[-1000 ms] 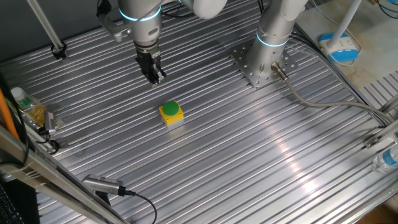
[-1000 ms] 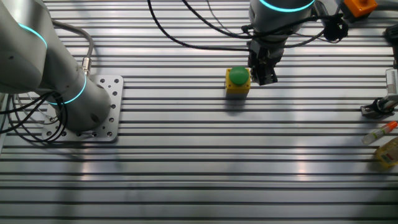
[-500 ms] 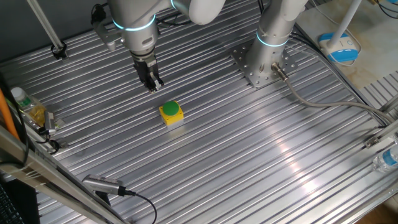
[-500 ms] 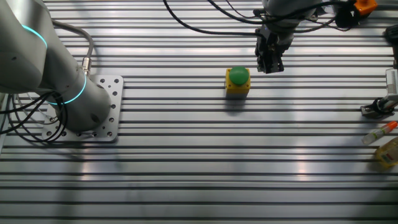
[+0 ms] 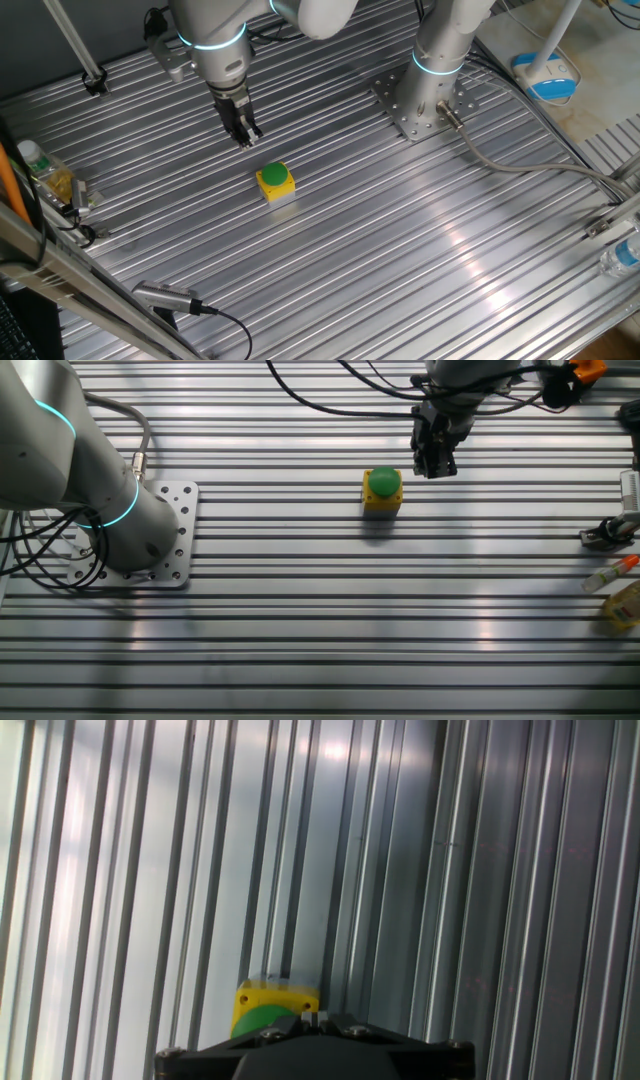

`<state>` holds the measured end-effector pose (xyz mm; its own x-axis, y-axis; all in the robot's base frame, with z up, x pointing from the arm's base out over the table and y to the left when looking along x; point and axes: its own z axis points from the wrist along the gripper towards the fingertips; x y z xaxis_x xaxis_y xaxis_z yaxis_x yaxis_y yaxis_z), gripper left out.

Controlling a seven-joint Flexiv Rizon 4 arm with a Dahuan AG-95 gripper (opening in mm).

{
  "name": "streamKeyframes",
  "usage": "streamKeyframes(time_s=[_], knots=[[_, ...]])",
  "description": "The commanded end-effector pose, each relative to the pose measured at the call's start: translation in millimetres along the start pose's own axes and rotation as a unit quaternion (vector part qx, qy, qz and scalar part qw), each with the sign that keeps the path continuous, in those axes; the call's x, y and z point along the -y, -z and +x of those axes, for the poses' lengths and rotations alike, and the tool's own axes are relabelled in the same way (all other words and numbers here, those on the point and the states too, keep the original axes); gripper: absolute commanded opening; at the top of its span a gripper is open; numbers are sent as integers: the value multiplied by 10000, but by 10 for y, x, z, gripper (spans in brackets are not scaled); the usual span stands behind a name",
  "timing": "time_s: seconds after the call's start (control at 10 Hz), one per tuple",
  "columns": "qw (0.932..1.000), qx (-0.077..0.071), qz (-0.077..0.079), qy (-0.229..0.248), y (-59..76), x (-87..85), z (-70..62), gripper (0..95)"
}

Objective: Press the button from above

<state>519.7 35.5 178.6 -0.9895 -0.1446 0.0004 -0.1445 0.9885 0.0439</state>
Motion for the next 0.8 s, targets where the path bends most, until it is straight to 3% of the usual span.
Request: streamKeyframes(time_s=[0.1,0.8], knots=[[9999,65,87,49,-3,1,0,0],[9998,53,114,156,-1,1,0,0]])
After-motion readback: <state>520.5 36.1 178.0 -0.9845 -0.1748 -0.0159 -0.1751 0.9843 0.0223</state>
